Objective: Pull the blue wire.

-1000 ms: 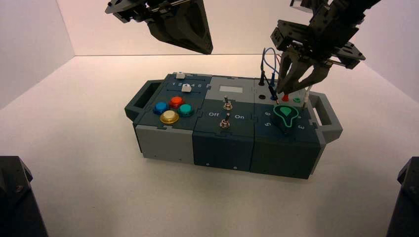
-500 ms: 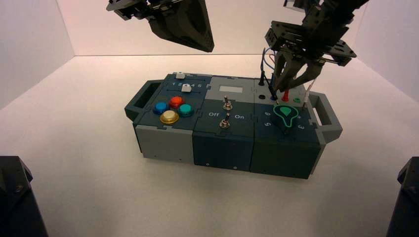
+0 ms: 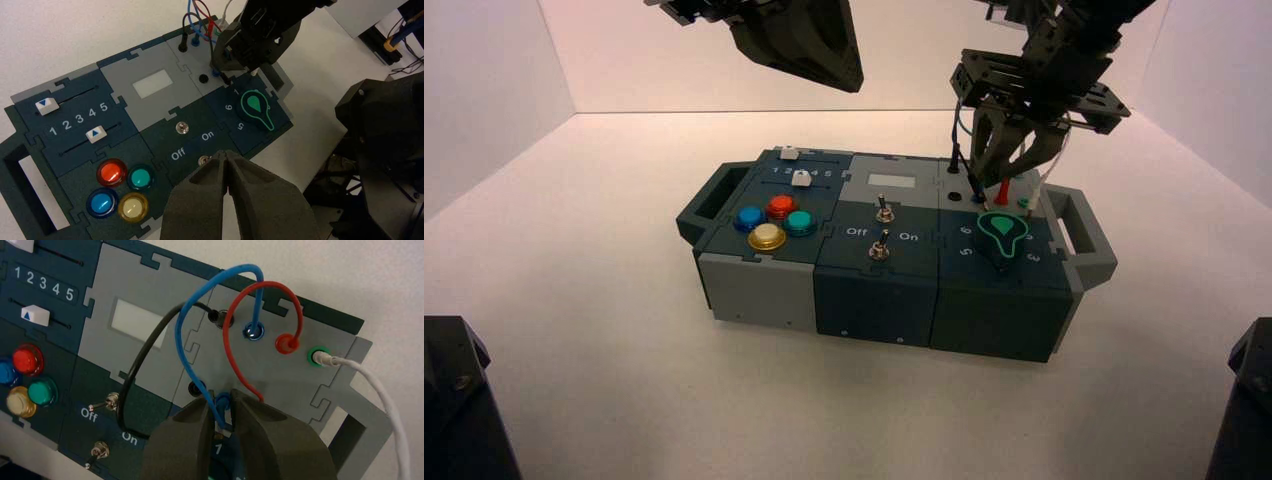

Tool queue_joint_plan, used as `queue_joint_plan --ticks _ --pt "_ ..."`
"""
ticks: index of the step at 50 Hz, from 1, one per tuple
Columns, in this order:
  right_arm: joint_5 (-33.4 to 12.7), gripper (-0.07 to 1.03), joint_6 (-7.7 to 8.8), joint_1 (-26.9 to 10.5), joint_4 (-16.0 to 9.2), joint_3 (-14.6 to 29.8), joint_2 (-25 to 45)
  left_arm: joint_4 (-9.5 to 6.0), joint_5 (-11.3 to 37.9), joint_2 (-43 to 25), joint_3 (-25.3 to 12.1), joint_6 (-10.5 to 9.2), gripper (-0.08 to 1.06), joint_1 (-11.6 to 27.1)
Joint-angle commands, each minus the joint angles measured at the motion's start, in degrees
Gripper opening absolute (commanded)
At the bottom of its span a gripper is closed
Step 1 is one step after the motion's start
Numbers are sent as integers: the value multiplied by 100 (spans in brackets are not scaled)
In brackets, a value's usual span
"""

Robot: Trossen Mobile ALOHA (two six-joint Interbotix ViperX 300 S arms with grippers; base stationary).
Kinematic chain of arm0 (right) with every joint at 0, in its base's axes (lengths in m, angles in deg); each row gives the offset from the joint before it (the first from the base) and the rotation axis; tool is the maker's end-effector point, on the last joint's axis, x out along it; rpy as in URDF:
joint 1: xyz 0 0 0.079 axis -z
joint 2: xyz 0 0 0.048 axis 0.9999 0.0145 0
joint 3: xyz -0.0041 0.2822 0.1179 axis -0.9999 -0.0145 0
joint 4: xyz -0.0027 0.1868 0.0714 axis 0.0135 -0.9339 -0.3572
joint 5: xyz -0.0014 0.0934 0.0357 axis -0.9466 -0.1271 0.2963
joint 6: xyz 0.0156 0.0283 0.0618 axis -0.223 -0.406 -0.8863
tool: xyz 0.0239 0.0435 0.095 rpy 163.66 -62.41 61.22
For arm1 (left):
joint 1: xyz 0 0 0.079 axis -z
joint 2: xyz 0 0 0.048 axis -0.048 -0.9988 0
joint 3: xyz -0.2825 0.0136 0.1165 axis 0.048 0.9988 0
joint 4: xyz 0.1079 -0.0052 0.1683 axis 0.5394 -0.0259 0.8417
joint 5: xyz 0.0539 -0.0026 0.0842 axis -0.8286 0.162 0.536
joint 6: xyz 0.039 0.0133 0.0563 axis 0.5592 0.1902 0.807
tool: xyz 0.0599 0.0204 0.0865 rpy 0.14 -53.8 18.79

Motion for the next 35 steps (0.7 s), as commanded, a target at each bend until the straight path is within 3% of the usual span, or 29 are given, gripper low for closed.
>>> queue_joint_plan --ticks 1,12,21,35 --pt "44 18 -9 26 18 149 0 18 -35 26 -176 26 -3 9" --pt "18 14 -26 26 18 149 62 9 -26 18 -176 26 -3 9" --pt "-26 0 -26 26 88 132 53 18 -26 18 -185 26 -3 -70" --pt "-202 -2 -123 26 193 141 -141 35 -26 18 -185 26 -3 -79"
